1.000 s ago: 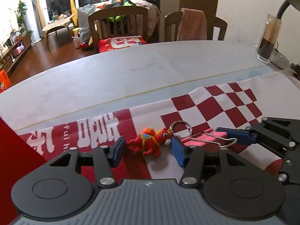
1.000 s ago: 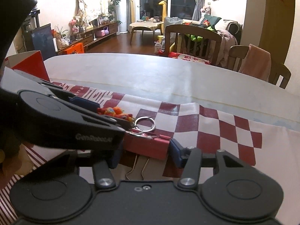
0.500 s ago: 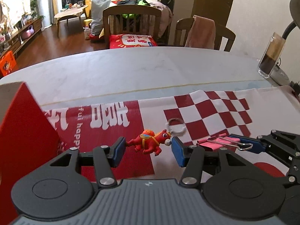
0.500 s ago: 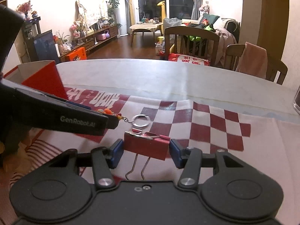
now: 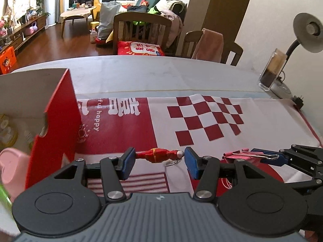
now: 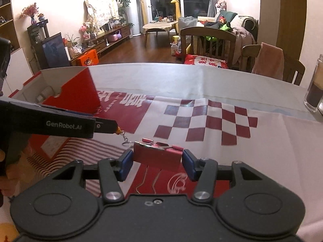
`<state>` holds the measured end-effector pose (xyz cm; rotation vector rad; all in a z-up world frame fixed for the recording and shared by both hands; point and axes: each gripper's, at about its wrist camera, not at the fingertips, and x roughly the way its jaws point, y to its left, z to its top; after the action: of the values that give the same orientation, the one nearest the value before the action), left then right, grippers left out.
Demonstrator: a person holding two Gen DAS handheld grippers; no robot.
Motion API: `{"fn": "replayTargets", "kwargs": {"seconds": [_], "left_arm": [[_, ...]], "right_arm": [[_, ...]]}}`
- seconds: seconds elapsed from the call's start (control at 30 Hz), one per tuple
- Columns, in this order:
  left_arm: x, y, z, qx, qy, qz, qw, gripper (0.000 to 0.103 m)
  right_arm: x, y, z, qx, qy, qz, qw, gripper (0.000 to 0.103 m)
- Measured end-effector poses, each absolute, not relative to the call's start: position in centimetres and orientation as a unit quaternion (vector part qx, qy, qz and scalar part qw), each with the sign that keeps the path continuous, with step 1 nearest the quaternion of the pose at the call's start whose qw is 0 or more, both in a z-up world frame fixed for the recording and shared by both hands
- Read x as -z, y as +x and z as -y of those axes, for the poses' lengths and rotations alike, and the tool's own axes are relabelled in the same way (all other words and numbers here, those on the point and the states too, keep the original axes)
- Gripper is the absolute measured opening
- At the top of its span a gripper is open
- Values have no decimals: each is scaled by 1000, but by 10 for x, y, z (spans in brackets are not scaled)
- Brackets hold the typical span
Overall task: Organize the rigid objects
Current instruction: 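Carry figurine in left tool into shoebox while right tool carries binder clip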
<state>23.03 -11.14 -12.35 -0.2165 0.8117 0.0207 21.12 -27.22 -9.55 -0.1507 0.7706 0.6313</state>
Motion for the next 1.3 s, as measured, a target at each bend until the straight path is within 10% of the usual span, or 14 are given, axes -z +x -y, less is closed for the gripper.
{"fn": "replayTargets", "kwargs": {"seconds": [1.3], "left_arm": [[13, 119, -54, -13, -115, -306, 945, 53]], "right_arm": [[5, 140, 93, -353, -113, -350, 860, 52]]}}
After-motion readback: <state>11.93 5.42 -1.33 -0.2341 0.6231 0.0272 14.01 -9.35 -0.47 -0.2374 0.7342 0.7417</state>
